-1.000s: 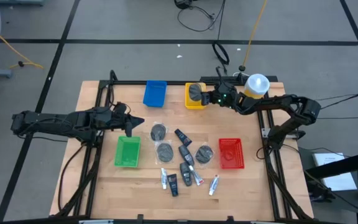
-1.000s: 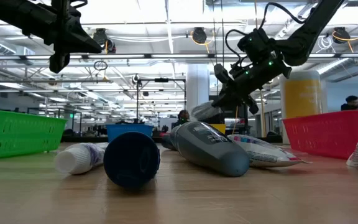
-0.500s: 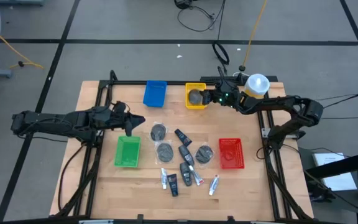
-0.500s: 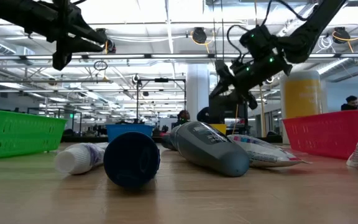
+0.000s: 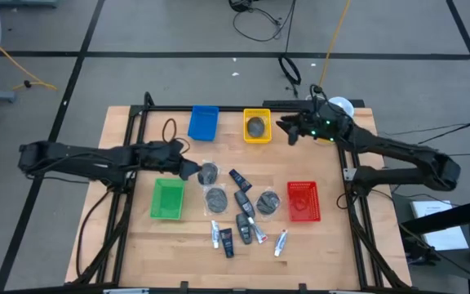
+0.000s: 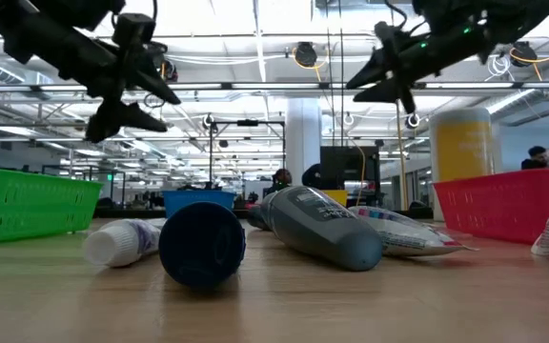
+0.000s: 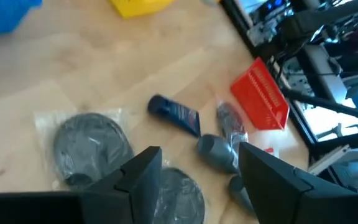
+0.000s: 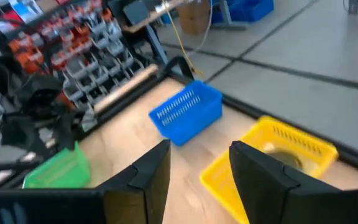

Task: Pick & Place Travel size toiletries
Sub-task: Put the white toothpaste into the green bin

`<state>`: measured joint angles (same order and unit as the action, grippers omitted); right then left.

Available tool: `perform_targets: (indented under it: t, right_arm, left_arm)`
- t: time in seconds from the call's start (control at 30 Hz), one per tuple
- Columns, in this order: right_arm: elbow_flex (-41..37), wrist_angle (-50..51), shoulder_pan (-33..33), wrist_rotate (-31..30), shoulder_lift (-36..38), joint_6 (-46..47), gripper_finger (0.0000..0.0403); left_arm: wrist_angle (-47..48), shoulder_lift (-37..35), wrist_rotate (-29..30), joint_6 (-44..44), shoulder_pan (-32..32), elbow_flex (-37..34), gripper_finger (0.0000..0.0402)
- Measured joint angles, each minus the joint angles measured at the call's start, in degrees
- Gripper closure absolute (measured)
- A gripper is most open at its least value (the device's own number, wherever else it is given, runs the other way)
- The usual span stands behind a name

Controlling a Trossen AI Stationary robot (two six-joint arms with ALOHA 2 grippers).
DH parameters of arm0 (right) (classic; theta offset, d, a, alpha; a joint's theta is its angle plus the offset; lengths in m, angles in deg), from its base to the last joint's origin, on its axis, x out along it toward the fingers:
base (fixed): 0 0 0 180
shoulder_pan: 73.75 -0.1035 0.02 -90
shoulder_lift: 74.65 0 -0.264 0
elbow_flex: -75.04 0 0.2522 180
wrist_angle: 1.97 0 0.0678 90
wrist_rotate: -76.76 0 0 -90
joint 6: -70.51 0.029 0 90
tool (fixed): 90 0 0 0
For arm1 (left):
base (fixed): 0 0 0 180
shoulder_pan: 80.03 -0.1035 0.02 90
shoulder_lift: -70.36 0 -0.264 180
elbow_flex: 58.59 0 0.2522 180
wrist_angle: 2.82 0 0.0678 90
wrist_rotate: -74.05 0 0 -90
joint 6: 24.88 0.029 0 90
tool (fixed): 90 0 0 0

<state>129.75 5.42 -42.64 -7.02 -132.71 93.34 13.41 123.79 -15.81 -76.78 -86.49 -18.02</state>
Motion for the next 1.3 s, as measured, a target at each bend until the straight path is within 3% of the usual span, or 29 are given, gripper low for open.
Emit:
perform_targets:
  t: [0.2, 0.33, 0.5, 0.6, 1.0, 1.3]
  right_arm:
    - [0.00, 9.55, -1.25, -0.11, 4.92, -2.28, 0.0247]
    - [0.00, 11.47, -1.99, -0.13, 5.13, -2.37, 0.0247]
    - [0.00, 12.84, -1.99, -0.13, 5.11, -2.56, 0.0247]
    - [0.00, 13.44, -1.96, -0.13, 5.11, -2.92, 0.0248]
    - [0.00, 14.84, -1.96, -0.28, 5.11, -4.07, 0.0248]
    - [0.00, 15.66, -1.96, -0.09, 5.11, -4.85, 0.0248]
  left_arm:
    - [0.62, 4.28, -2.20, 7.81, -0.13, 4.94, 0.0210]
    - [4.02, 7.39, -7.07, 11.13, -0.12, 9.88, 0.0222]
    - [10.70, 11.00, -14.64, 5.93, 2.34, 15.96, 0.0233]
    - [13.89, 12.98, -15.64, -0.62, 5.99, 18.77, 0.0241]
    - [13.69, 21.36, -8.06, -22.43, 20.90, 24.47, 0.0254]
    - [13.58, 30.72, 6.48, -40.91, 29.20, 26.29, 0.0254]
